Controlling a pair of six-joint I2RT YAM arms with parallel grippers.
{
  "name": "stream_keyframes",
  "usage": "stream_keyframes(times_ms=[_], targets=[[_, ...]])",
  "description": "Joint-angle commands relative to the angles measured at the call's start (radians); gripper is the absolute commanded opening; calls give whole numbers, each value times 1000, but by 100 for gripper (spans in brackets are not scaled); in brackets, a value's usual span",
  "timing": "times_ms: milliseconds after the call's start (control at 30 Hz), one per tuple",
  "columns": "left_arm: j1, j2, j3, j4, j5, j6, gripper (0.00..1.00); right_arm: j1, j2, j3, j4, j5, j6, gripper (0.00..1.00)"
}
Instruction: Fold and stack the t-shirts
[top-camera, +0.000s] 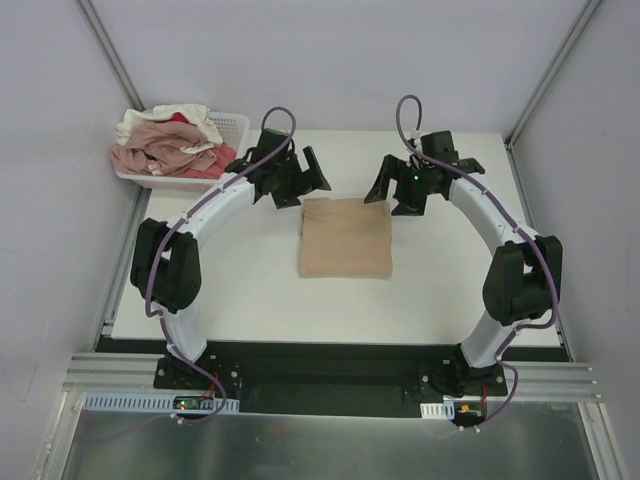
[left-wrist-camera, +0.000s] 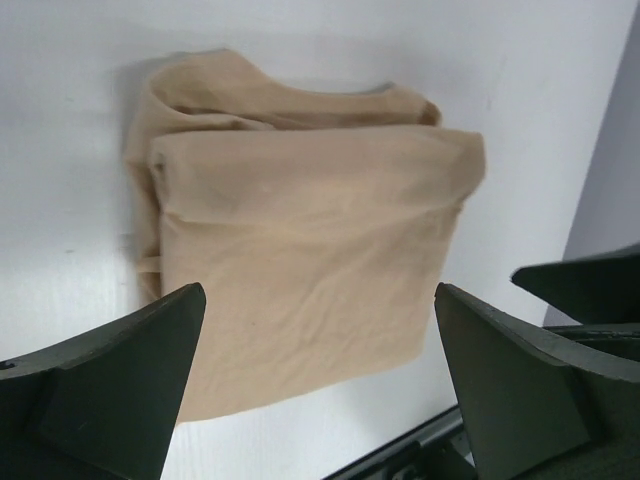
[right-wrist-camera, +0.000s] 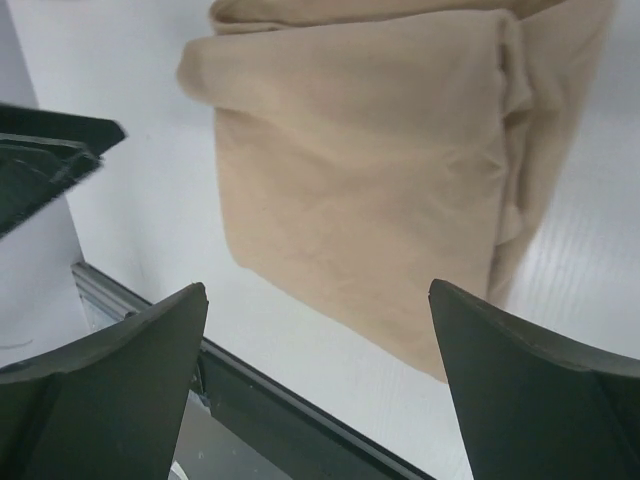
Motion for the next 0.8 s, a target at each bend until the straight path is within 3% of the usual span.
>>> stream_keyframes(times_ms=[0,467,767], targets=[[-45,7,27,42,124,22,99,54,-11,-9,88,-111,2,97],[7,319,257,50,175,19,99,22,326,220,175,-101,100,97],[33,474,363,50,152,33,99,-3,490,329,220,-36,65,97]])
